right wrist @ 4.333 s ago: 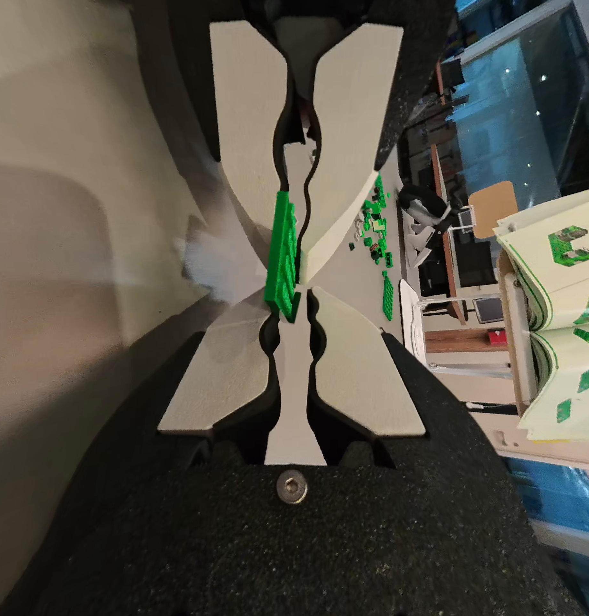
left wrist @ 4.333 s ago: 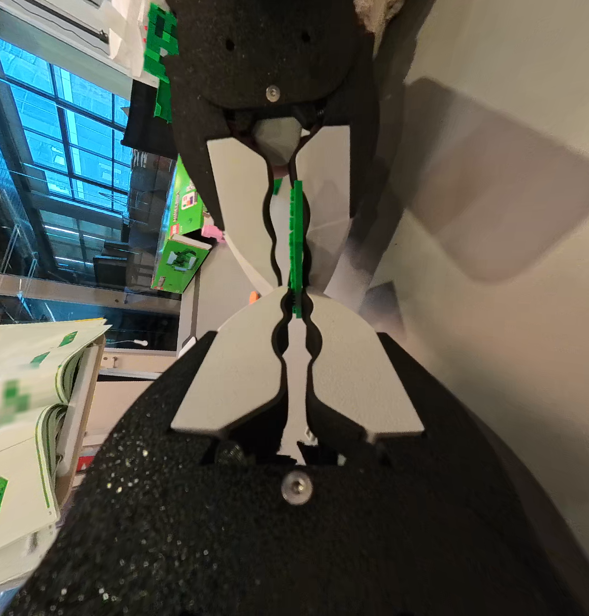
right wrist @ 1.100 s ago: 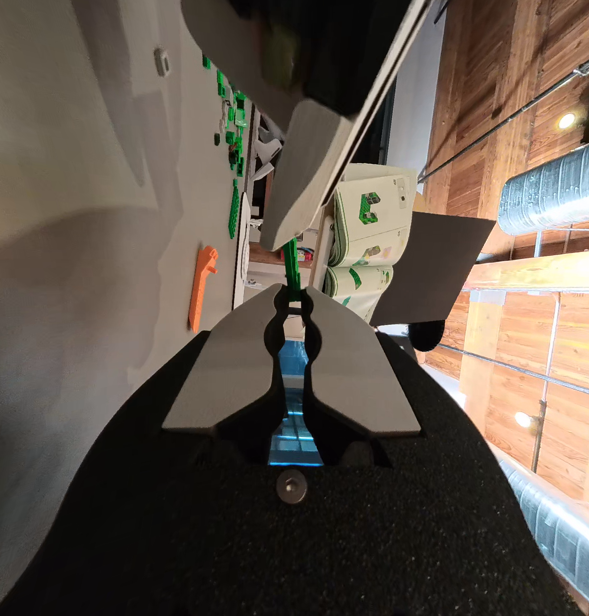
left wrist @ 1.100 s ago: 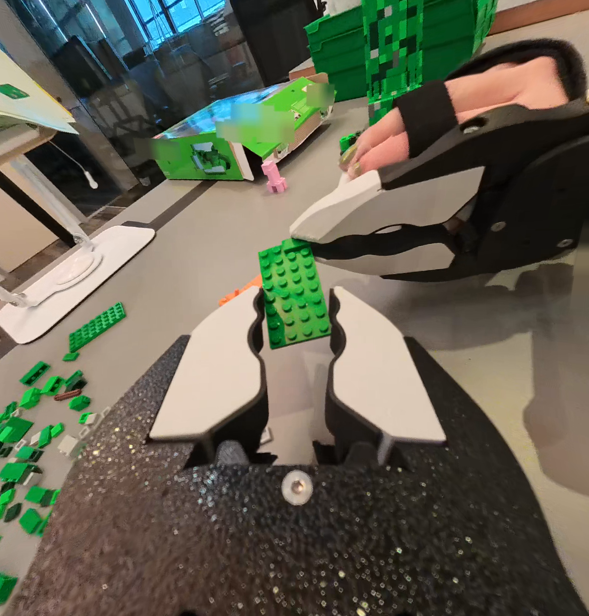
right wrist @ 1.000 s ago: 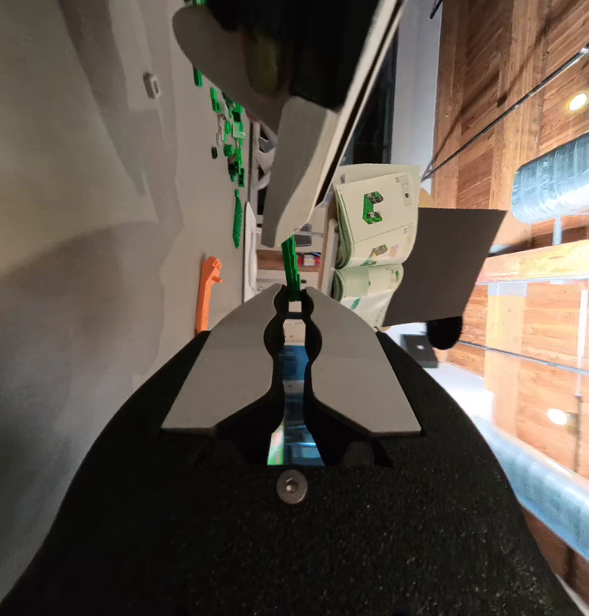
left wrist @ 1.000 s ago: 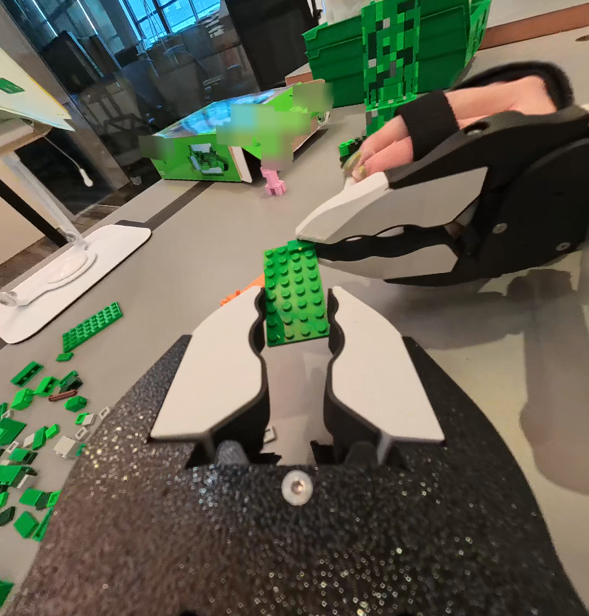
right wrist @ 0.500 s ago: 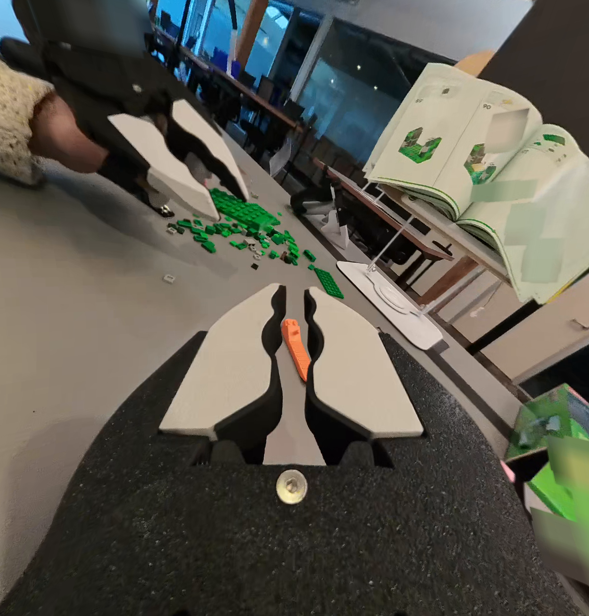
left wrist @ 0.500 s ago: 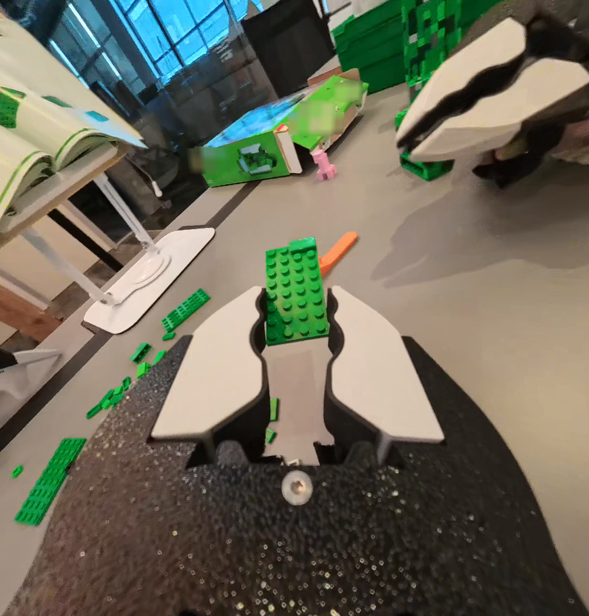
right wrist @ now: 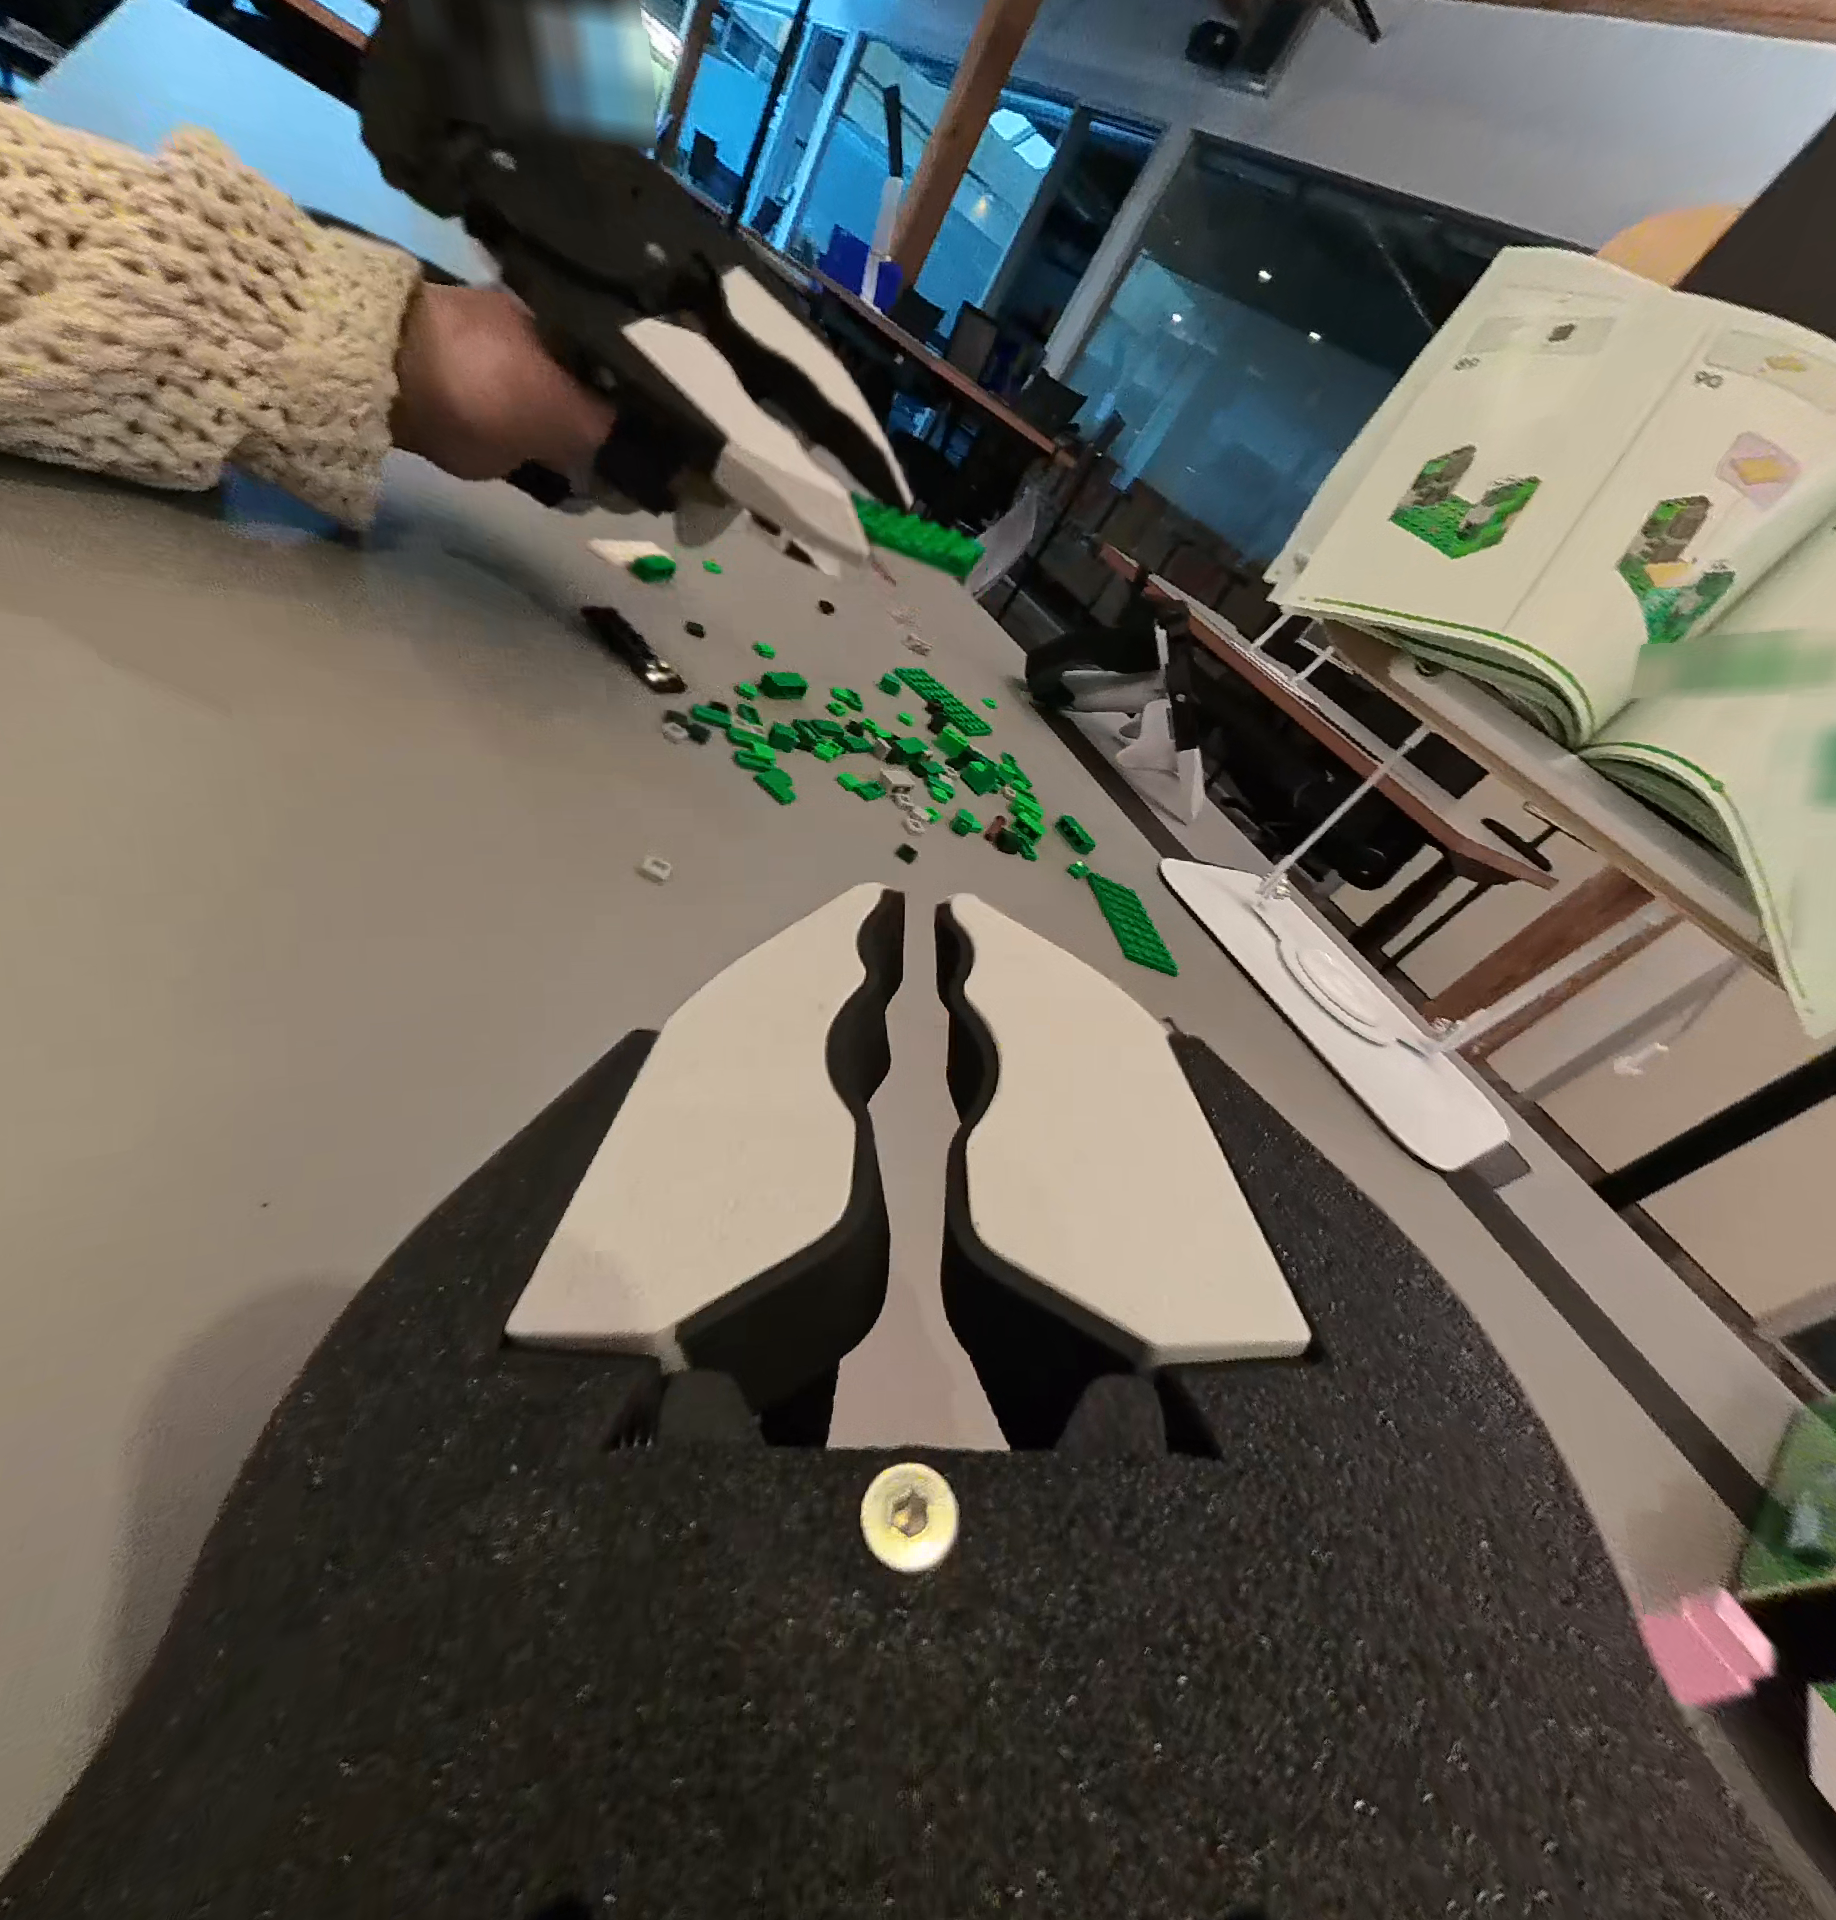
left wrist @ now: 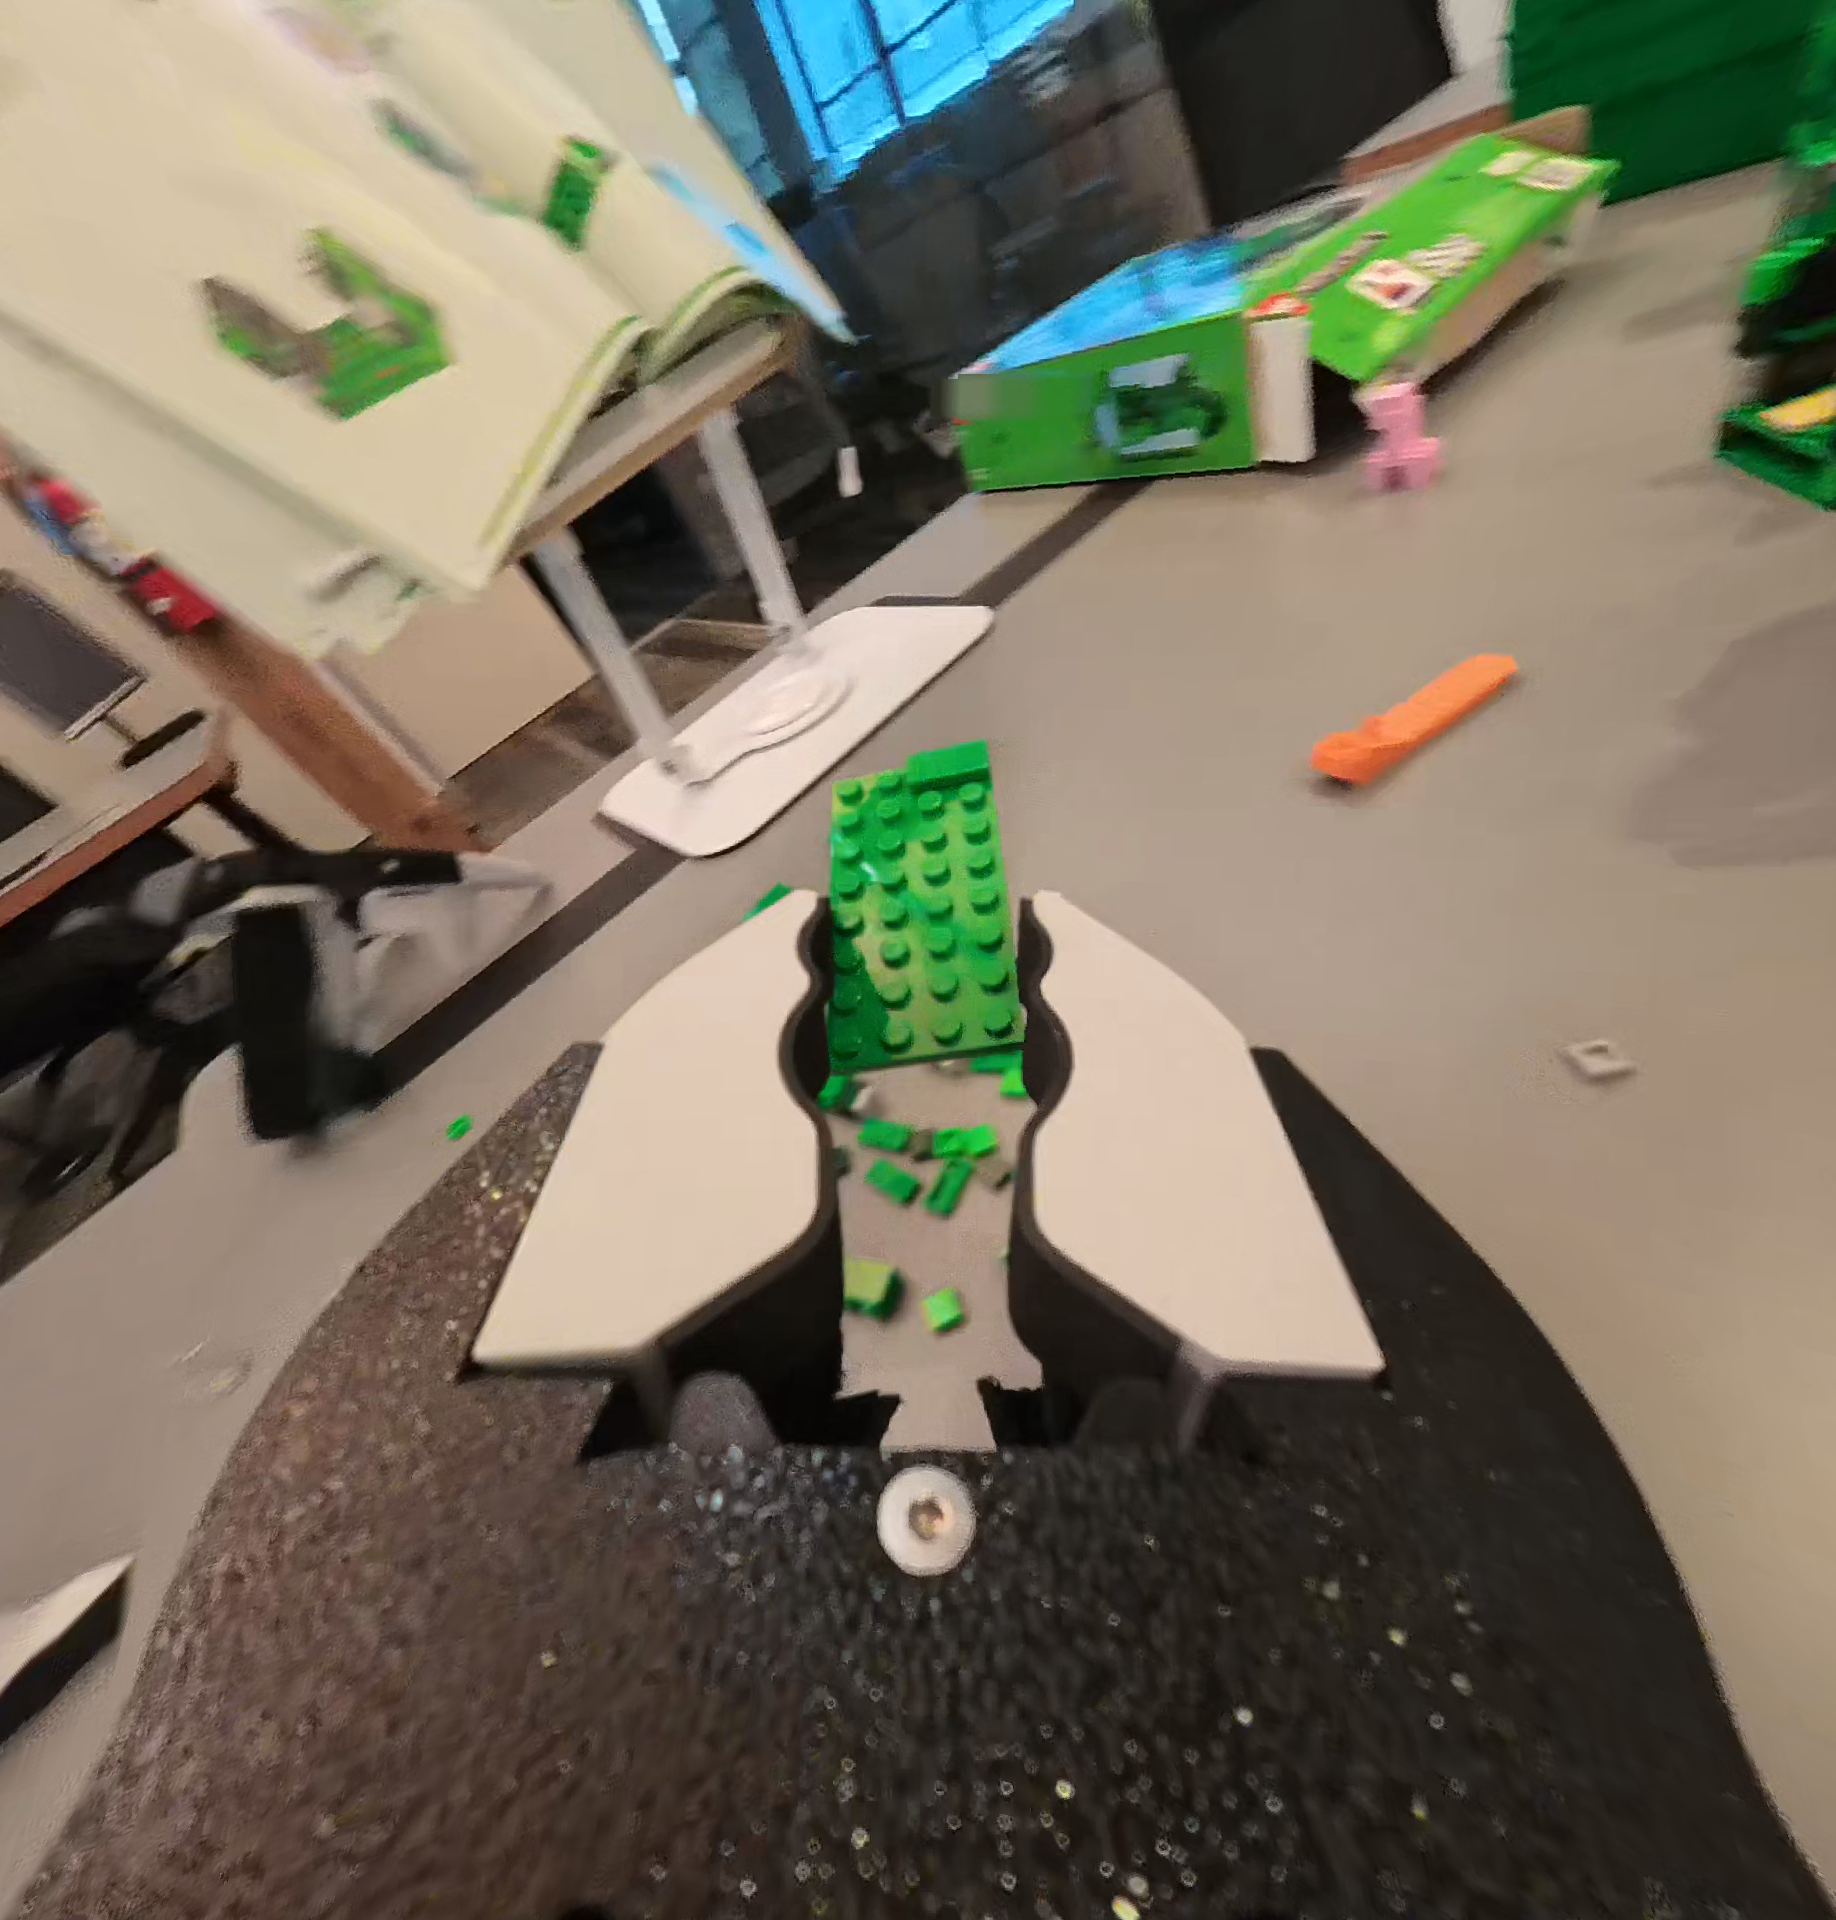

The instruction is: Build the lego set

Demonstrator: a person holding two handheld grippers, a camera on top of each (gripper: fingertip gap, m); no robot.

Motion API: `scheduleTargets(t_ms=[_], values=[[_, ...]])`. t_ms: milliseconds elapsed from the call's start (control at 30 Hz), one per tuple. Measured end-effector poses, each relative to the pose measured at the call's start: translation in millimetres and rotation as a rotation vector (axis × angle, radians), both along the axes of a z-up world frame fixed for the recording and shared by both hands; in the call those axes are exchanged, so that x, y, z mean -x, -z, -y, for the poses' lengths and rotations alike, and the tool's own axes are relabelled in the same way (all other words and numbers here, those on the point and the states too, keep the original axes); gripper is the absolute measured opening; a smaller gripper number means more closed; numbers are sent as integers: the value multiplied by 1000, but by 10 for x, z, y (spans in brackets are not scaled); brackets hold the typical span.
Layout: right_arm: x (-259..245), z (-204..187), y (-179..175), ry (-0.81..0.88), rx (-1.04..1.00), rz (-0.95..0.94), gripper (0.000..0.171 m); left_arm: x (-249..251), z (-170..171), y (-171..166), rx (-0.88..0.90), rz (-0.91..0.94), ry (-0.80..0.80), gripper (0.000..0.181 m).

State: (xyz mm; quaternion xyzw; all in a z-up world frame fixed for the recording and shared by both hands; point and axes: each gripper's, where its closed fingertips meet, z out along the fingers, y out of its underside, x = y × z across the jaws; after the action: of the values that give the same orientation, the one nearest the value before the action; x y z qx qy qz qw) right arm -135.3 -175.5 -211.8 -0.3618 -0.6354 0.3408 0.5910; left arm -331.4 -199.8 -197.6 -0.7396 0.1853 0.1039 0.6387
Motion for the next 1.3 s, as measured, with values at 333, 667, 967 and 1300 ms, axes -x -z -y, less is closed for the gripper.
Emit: scheduleTargets(t_ms=[333, 667, 967, 1300], values=[[36, 205, 120, -105, -33, 69, 7, 883, 276, -193, -144, 58, -367, 33], [809, 308, 370, -360, 84, 361, 18, 113, 210, 44, 43, 161, 189, 33], [1599, 217, 704, -466, 91, 717, 16, 138, 298, 251, 162, 58, 192, 32], [1534, 374, 836, -542, 86, 848, 15, 120, 270, 334, 201, 35, 187, 32]])
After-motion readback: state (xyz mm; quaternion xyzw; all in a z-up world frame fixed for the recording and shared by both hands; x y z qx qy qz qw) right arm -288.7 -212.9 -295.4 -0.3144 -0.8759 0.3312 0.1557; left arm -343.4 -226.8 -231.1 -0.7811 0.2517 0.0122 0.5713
